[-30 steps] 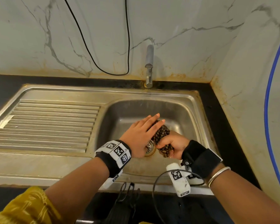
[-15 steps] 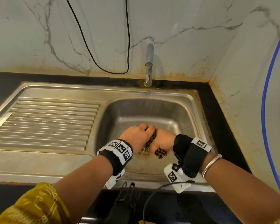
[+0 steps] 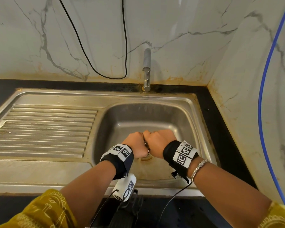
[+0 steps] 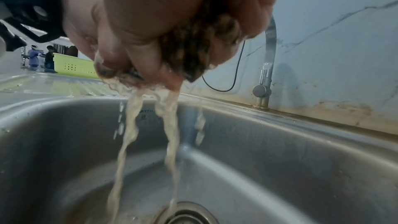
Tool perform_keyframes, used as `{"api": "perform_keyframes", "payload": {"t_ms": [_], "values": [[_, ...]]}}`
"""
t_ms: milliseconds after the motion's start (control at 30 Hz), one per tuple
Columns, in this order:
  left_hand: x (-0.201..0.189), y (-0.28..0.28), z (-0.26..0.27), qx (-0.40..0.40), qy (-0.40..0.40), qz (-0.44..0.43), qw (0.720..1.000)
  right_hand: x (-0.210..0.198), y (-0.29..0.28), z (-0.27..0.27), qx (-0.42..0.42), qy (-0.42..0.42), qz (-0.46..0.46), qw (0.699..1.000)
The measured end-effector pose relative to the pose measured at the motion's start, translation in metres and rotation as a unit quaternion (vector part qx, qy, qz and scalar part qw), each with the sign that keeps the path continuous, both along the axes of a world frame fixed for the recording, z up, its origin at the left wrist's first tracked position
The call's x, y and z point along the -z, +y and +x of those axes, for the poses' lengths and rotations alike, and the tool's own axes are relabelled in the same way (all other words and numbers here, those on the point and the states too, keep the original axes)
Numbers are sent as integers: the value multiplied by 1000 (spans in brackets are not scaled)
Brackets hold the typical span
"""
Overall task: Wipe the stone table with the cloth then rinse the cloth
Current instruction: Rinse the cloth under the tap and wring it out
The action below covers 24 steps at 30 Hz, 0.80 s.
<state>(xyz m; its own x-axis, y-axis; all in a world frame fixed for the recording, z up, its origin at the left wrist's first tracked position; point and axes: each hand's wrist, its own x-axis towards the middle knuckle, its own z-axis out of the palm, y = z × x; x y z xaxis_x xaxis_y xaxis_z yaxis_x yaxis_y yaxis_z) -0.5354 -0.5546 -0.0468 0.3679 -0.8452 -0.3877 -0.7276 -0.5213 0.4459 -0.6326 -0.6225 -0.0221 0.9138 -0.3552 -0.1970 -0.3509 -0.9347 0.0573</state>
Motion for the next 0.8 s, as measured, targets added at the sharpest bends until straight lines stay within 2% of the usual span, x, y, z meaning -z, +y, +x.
{"api": "perform_keyframes", "payload": {"t_ms": [100, 167, 233, 267, 333, 400, 433, 500, 567, 600, 667, 733, 800], "values": [[-2, 0, 3, 14, 10, -7, 1000, 7, -2, -3, 4, -36, -15, 999], [-2, 3, 5, 1, 39, -43, 998, 13, -8, -6, 8, -59, -4, 998], [-3, 7, 5, -46, 86, -123, 988, 19, -15, -14, 68, -105, 104, 987], [-3, 10, 3, -68, 109, -175, 976, 22, -18, -17, 118, -138, 194, 964], [-6, 14, 1, -51, 120, -263, 956, 27, -21, -21, 227, -213, 363, 878], [-8, 19, 0, 38, 89, -280, 955, 30, -21, -23, 310, -266, 487, 772], [-6, 21, 0, 91, 45, -254, 962, 29, -20, -23, 333, -276, 539, 722], [1, 24, 0, 182, -108, -188, 959, 25, -20, -23, 361, -259, 628, 639], [6, 25, 0, 219, -233, -138, 937, 17, -20, -24, 382, -198, 682, 591], [6, 25, 0, 220, -266, -136, 929, 13, -21, -24, 383, -163, 698, 583], [6, 22, 1, 222, -286, -185, 914, 8, -20, -23, 364, -92, 709, 597], [4, 17, 5, 242, -287, -271, 886, 3, -18, -19, 336, -41, 695, 634], [3, 12, 10, 266, -292, -327, 859, -3, -19, -14, 313, -18, 659, 684]]}}
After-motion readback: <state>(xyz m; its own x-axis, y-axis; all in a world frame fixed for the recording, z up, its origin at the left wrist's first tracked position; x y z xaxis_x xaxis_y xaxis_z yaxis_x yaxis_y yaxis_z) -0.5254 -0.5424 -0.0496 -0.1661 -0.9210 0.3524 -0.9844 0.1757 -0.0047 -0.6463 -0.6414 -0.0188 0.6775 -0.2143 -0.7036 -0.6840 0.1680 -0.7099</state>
